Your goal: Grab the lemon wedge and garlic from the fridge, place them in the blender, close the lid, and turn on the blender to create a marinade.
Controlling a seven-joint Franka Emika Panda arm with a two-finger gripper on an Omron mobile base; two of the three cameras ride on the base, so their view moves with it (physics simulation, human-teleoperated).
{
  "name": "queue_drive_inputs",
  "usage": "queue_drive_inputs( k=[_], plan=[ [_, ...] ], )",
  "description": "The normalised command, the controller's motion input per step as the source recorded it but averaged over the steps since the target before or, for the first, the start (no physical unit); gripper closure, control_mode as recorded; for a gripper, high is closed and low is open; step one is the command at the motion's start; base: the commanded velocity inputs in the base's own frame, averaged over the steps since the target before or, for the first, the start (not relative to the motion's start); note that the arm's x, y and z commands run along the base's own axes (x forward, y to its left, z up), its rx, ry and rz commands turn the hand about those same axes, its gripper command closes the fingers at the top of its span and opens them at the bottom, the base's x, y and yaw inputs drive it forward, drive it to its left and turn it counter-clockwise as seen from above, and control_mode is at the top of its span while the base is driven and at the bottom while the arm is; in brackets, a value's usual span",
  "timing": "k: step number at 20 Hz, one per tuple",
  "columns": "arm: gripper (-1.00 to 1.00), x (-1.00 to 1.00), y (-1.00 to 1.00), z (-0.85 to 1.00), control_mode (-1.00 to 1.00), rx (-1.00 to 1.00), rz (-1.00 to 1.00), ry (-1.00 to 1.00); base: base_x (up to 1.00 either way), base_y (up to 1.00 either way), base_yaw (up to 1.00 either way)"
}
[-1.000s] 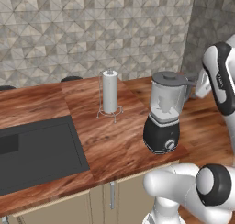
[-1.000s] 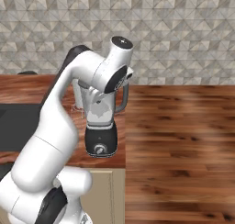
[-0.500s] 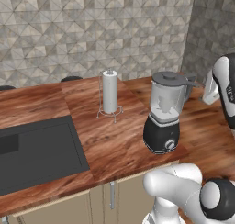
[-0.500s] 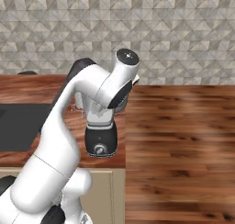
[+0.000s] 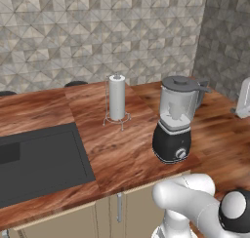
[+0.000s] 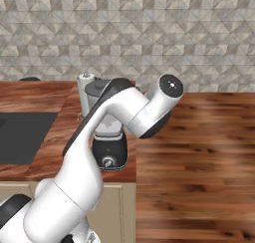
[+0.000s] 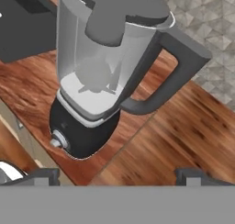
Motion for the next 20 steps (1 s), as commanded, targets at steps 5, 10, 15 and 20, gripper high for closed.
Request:
queue_drive_inputs(
  k=[5, 10, 15, 20],
  plan=[
    [-1.00, -0.01, 0.02, -0.03, -1.00, 0.04, 0.00, -0.06, 0.00, 0.00, 0.00],
    [-1.00, -0.02, 0.13, -0.11, -1.00, 0.10, 0.01, 0.00, 0.00, 0.00, 0.00],
    [-1.00, -0.10, 0.20, -0.21, -1.00, 0.11, 0.02, 0.00, 0.00, 0.00, 0.00],
    [-1.00, -0.30, 0.17, -0.16, -1.00, 0.09, 0.05, 0.08, 0.00, 0.00, 0.00]
  ],
)
